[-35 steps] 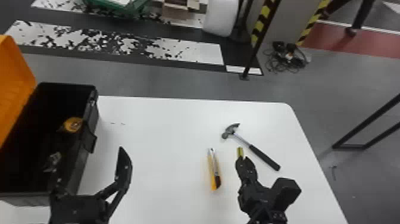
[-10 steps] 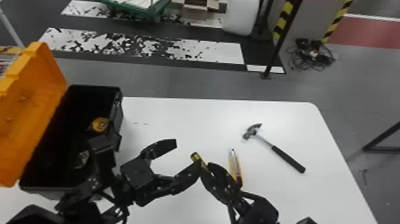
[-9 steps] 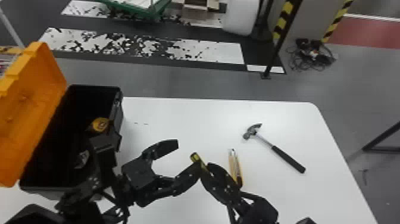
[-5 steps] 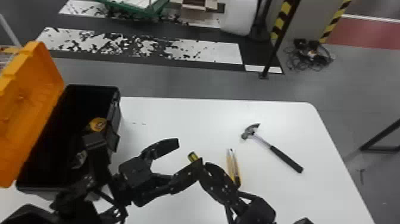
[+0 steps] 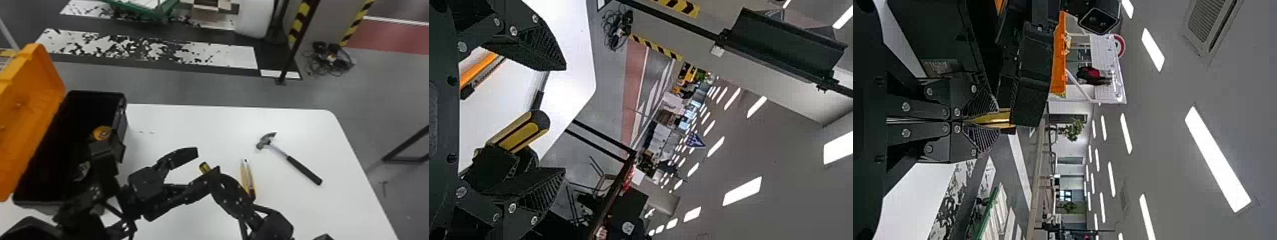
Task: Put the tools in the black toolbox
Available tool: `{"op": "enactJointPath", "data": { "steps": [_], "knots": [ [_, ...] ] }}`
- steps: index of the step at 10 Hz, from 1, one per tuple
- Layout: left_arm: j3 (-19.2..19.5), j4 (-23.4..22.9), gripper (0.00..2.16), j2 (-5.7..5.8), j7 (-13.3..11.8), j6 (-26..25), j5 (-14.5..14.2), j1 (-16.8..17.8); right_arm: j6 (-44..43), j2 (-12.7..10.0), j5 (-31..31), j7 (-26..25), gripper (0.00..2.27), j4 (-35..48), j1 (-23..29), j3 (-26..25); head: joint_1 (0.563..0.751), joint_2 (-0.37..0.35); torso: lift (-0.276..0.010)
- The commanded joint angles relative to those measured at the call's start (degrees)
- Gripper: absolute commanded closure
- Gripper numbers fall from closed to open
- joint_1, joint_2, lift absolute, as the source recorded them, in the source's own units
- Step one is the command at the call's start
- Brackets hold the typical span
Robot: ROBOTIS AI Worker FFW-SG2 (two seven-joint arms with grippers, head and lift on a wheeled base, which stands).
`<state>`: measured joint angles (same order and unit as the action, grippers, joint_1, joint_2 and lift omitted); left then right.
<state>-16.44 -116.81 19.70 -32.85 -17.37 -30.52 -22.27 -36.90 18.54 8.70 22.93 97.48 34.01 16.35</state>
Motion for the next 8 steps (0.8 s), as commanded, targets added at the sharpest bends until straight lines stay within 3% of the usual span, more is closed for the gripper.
{"op": "enactJointPath", "data": {
  "steps": [1,2,4,5,8],
  "knots": [
    [0.00,0.00,0.46,-0.02,-0.55,0.00,-0.07,0.03,-0.05,-0.09,0.00,-0.08,1.48,-0.01,-0.08,0.00,0.695,-0.131,-0.039],
    [0.09,0.00,0.67,-0.02,-1.34,-1.23,-0.24,0.30,-0.23,-0.09,0.09,-0.08,1.48,-0.01,-0.08,0.00,0.695,-0.134,-0.039],
    [0.18,0.00,0.84,-0.10,-2.04,-1.93,-0.24,0.65,-0.58,-0.18,0.18,-0.26,1.48,-0.01,-0.17,0.00,0.695,-0.139,-0.039],
    [0.27,0.09,1.32,-0.19,-2.13,-2.28,-0.42,0.82,-0.58,-0.26,0.18,-0.26,1.48,-0.01,-0.17,0.00,0.695,-0.141,-0.039],
    [0.35,0.00,1.53,-0.37,-3.18,-2.11,-0.51,0.82,-0.58,-0.26,0.18,-0.34,1.48,0.07,-0.17,0.00,0.695,-0.142,-0.039]
  ]
}}
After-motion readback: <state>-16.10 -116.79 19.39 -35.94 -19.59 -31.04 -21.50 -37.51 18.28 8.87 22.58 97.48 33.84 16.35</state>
